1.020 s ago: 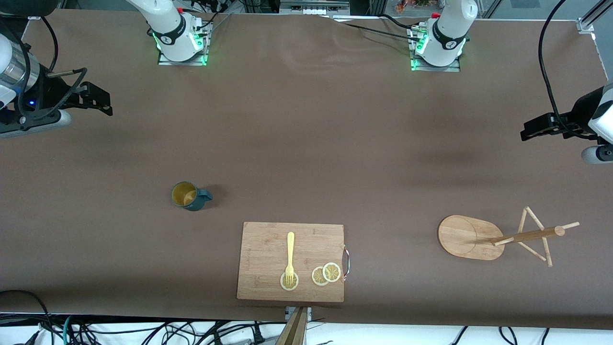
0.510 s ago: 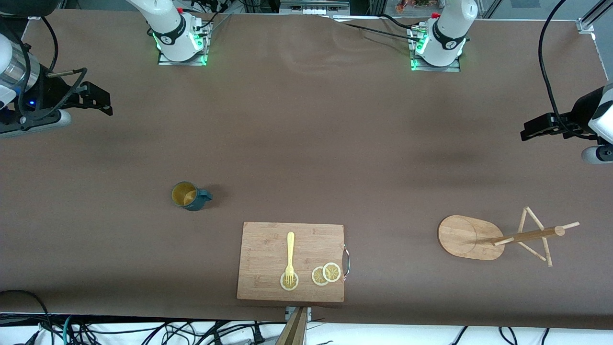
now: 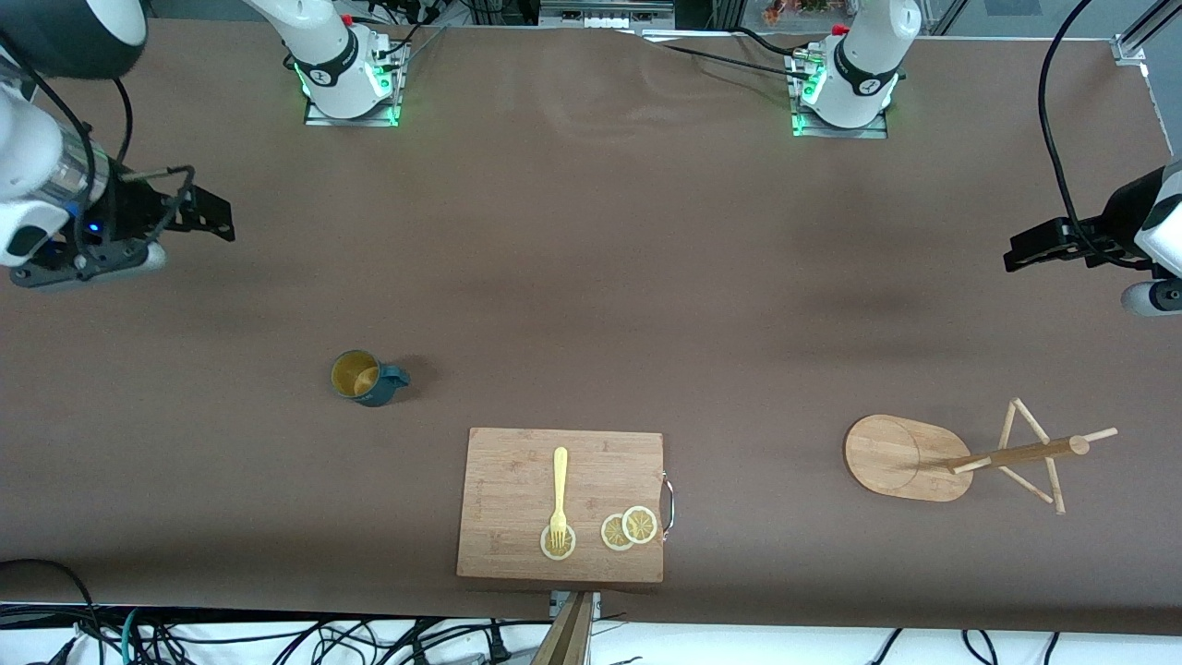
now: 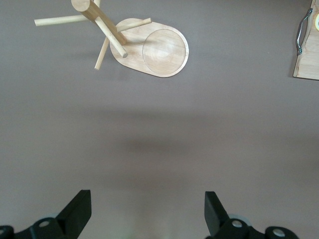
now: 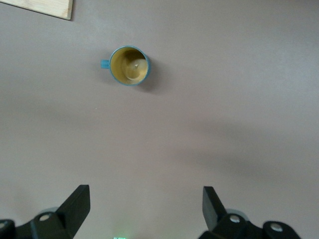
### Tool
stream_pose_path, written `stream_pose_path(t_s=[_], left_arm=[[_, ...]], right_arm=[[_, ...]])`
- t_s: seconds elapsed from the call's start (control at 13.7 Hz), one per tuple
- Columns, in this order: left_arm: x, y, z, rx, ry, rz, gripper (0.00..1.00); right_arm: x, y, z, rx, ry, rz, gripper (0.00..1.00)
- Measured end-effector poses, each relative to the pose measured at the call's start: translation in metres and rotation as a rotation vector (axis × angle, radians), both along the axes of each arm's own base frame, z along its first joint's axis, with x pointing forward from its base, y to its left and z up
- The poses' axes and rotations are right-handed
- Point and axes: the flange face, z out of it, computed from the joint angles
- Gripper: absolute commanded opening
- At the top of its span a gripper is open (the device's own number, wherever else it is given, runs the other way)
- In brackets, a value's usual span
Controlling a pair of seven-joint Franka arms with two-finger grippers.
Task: Pass cup and hang on rack
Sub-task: 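Reach the right gripper down to the teal mug and grasp it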
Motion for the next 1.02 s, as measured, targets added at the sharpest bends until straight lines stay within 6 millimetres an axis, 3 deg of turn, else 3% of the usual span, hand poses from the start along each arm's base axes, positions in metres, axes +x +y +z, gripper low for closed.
stream_pose_path(t_s=[0.22,0.58,0.8,1.02], left_arm=[[0.000,0.000,0.000,0.000,0.000,0.000,1.00],[0.000,0.001,0.000,0.000,0.000,0.002,1.00],[0.000,0.001,0.000,0.000,0.000,0.002,1.00],[0.000,0.001,0.000,0.000,0.000,0.002,1.00]], right_arm=[[0.019,0.005,-0.055,-0.003,0.001,0.005,1.00],[0.051,0.048,-0.149,-0.012,-0.013,0.044,0.99],[0.065,0.051,-0.201,-0.016,-0.022,0.046,0.99],[0.071,0.051,-0.238,-0.020,-0.024,0.045,0.99]])
